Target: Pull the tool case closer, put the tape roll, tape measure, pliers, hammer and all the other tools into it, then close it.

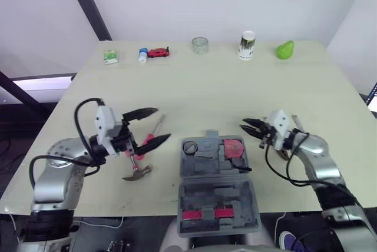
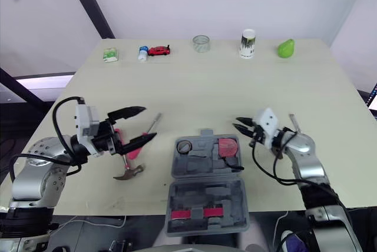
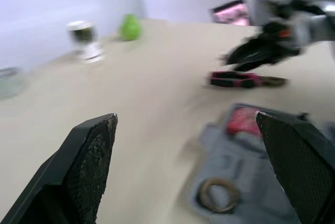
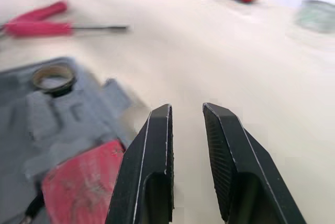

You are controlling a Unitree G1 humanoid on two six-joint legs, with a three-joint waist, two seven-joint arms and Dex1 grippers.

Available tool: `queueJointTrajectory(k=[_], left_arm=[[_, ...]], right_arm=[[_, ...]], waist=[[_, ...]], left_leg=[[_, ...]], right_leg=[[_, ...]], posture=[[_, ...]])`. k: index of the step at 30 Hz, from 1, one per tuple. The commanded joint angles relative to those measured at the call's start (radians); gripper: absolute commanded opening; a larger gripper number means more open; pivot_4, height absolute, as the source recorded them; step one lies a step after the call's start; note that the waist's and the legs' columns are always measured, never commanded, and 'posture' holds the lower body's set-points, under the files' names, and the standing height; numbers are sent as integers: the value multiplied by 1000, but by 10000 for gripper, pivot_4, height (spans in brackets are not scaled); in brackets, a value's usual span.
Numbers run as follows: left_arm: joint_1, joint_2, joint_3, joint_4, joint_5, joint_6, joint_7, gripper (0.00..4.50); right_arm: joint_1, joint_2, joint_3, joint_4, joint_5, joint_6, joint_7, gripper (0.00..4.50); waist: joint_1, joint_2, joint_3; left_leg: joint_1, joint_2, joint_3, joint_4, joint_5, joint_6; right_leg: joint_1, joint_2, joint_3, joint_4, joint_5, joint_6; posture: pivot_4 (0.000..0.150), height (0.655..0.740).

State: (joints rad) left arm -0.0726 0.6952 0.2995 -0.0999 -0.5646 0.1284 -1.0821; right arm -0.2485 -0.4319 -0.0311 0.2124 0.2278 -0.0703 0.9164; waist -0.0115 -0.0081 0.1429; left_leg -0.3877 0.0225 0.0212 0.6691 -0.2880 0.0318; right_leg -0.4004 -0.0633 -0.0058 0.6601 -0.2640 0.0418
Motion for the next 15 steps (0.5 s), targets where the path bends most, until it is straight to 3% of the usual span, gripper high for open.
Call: queueJointTrajectory(k=[1, 7, 11, 15], left_arm=[[75, 2, 87, 9, -37, 14, 17, 45000], [220, -17, 256, 106, -63, 5, 56, 45000], [338, -44, 321, 174, -23, -45, 70, 45000], [423, -80, 383, 271, -9, -84, 107, 45000]], right_arm=[[96, -56, -134, -130, 83, 10, -33, 9883], [319, -118, -293, -199, 118, 31, -108, 9883], [474, -102, -448, -184, 219, 8, -105, 9883], [619, -90, -585, -92, 273, -39, -82, 20886]], waist=[[0, 0, 1], [-1, -4, 4], [0, -4, 5], [3, -6, 6]], left_leg=[[0, 0, 0, 0, 0, 0], [3, 1, -1, 0, 0, 0], [6, 2, 0, 0, 0, 0], [5, 1, 1, 0, -1, 1]], right_leg=[[0, 0, 0, 0, 0, 1], [2, -2, 0, 1, 0, 1], [5, -2, 1, 1, 0, 1], [5, -3, 2, -2, 0, 1]], posture=[[1500, 7400], [1500, 7400], [1500, 7400], [1500, 7400]])
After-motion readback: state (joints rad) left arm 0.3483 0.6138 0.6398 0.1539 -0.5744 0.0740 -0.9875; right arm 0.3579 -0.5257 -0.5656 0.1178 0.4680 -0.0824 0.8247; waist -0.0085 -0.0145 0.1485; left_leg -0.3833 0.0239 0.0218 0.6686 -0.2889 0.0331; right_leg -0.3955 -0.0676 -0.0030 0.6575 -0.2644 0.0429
